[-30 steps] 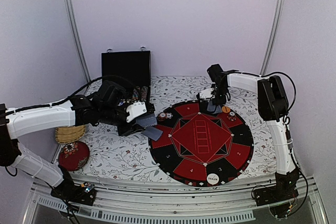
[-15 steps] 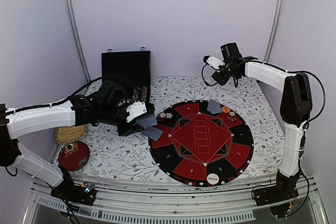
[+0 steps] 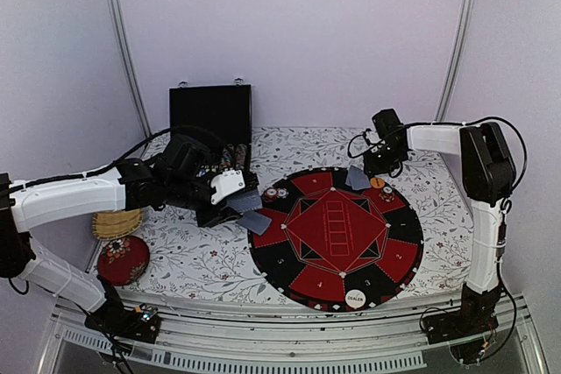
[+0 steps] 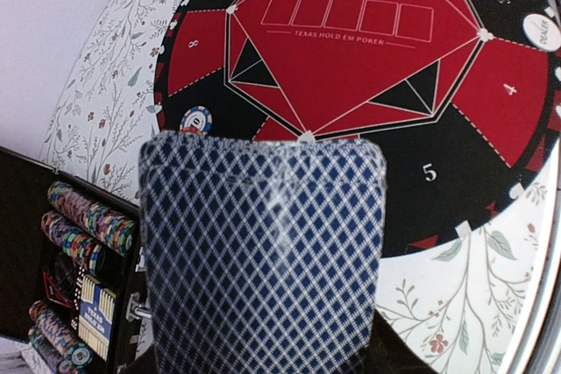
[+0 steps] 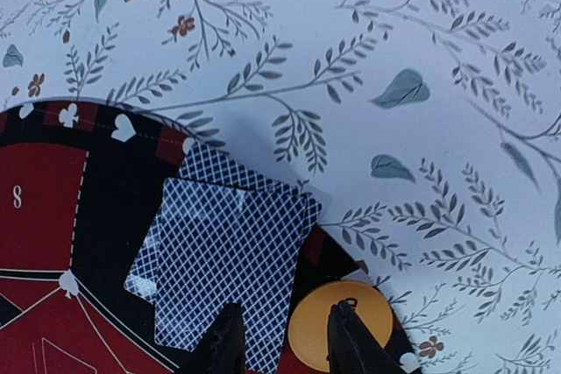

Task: Distribute texas hold em gaming equipment
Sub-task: Adjust the poker card in the big blind area.

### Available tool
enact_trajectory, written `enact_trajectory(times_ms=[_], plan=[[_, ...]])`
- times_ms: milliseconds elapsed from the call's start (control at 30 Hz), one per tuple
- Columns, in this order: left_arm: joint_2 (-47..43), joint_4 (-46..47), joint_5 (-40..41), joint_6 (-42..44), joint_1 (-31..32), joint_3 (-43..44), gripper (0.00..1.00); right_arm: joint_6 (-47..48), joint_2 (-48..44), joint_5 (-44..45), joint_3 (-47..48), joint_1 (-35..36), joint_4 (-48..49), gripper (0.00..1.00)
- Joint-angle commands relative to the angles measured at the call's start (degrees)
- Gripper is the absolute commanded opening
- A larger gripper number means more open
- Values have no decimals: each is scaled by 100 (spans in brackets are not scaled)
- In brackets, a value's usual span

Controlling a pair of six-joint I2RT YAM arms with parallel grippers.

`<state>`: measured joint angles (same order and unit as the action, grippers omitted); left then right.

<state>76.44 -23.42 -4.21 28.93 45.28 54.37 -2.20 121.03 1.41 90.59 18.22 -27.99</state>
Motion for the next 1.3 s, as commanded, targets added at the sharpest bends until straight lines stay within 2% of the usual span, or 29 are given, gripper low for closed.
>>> enact_trajectory(times_ms=[0, 567, 1267], plan=[[-161, 75, -8, 43, 67, -56, 51, -566, 210, -158, -122, -11, -48, 34], [-147, 78, -18, 54, 64, -58, 51, -898, -39, -886, -879, 8, 174, 25], [-165, 74, -41, 55, 68, -56, 51, -1206, -339, -1381, -1131, 92, 546, 28]])
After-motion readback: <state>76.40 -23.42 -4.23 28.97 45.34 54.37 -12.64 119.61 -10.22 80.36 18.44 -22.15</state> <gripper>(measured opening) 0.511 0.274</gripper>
